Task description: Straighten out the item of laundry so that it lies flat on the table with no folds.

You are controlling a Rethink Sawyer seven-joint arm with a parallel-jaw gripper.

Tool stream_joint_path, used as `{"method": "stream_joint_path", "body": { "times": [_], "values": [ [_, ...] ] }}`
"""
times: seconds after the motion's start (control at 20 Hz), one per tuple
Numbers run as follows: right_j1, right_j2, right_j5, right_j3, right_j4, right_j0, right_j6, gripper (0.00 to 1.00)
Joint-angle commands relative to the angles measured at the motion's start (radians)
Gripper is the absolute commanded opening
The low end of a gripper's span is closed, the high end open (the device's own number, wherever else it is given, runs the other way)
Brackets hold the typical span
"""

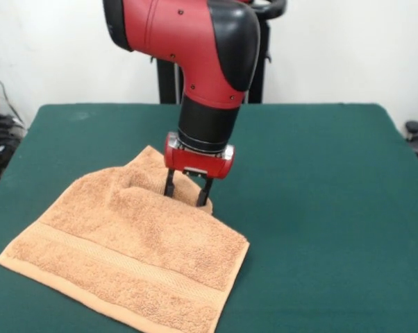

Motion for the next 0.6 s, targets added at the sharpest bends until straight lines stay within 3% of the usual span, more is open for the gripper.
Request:
{"method": "stream_joint_path", "body": {
  "times": [0.05, 0.3, 0.6],
  "values": [
    [0.133, 0.097, 0.038, -0.019, 0.026, 0.010, 0.153, 1.00],
    [0.125, 0.139, 0.068, -0.009, 0.031, -0.031, 0.133, 1.00],
    [0.020, 0.146, 0.150, 0.060, 0.039, -0.020, 0.135, 1.00]
  ]
}}
